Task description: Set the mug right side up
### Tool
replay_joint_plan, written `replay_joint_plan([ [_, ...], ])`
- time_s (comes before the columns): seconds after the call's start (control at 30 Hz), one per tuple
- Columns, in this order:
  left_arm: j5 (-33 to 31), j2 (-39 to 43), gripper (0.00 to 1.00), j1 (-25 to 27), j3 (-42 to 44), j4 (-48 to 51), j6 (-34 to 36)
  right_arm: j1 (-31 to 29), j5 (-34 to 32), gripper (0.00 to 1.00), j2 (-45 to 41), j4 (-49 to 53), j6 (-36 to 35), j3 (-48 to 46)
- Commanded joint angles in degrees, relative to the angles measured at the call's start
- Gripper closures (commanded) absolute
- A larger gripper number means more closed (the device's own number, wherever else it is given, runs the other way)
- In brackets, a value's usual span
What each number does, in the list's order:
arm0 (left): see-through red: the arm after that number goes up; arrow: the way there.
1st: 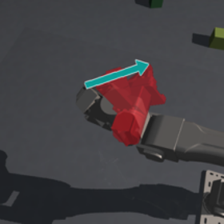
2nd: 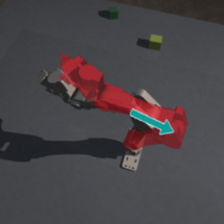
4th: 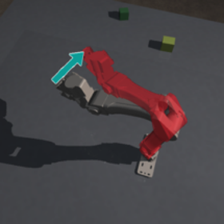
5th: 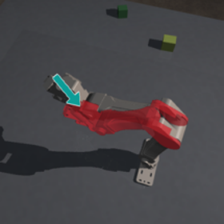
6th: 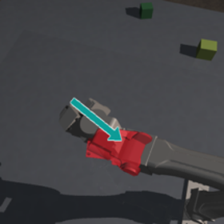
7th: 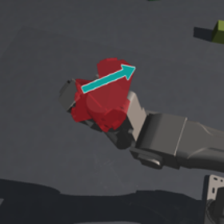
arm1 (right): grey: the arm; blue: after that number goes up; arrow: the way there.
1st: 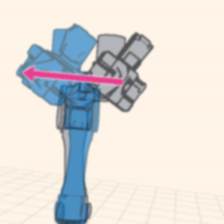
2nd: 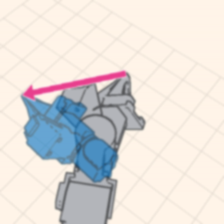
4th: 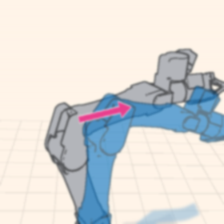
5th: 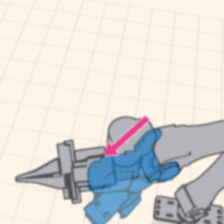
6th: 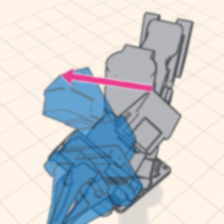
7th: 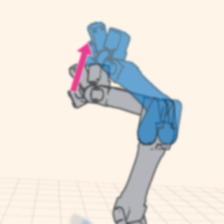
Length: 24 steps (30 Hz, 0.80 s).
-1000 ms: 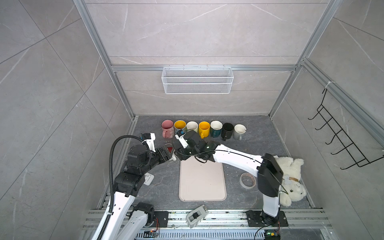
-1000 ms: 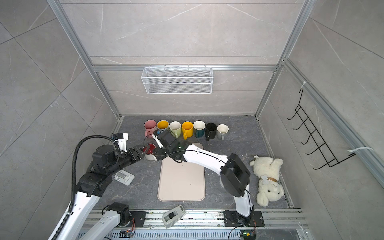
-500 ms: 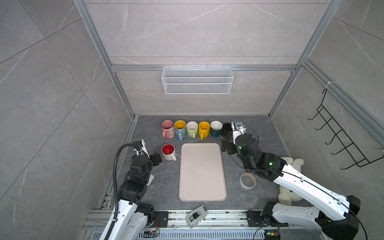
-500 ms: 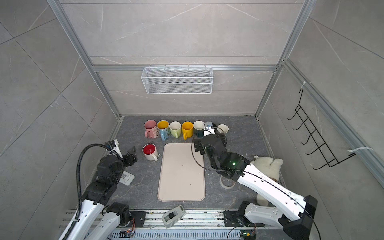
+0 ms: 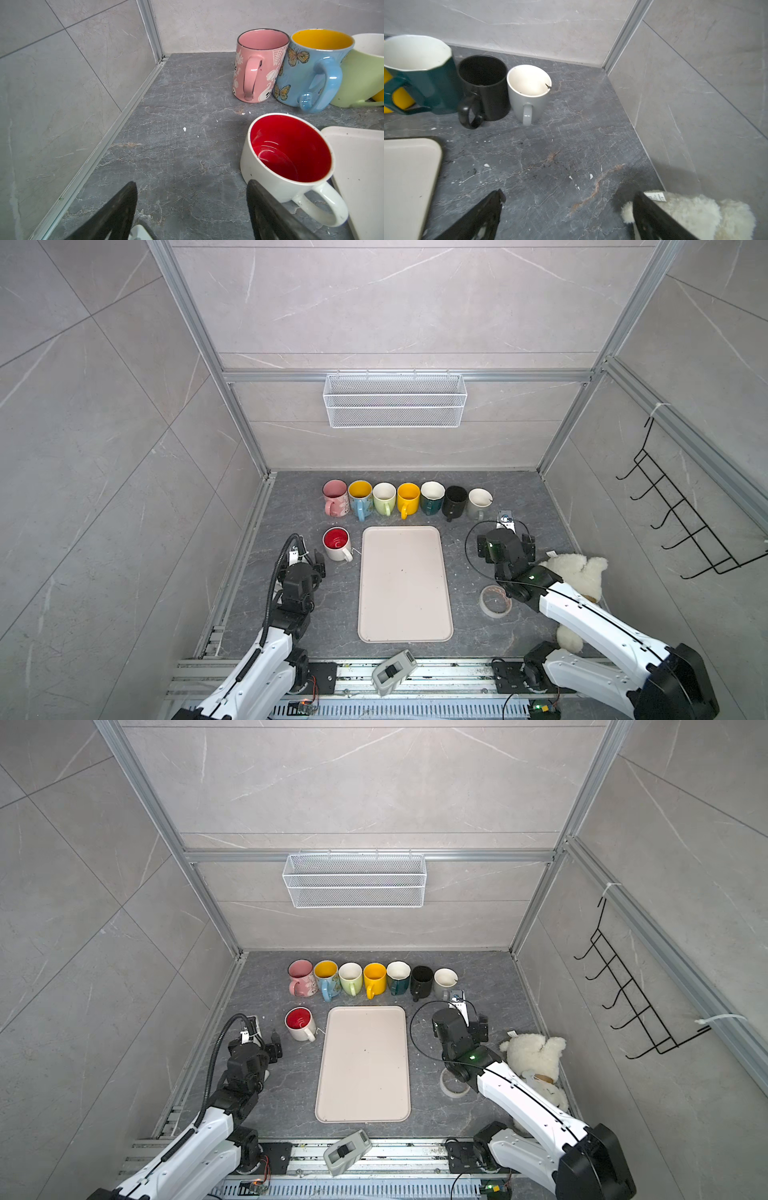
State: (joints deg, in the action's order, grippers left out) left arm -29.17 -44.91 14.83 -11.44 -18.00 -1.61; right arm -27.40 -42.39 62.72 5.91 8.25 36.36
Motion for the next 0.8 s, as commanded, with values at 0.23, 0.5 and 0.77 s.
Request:
replay_joint_plan([
  [0.23,1.64,-13.32,0.14,-3.17,1.42,-21.76,3.59,10.58,9.79,0.01,6.22,-24.1,-0.63,-8.85],
  [0.5,4.74,-22.22,0.14,-7.33,2.1,-32.59,2.84,14.65,14.23,0.0,14.53,-37.72,-1.26,-12.28],
  [0.77,12.56,-27.83,0.14,-12.78,2.48,-39.79,1.39,15.6,18.13,0.0,14.72,-44.88,-5.57,-14.71],
])
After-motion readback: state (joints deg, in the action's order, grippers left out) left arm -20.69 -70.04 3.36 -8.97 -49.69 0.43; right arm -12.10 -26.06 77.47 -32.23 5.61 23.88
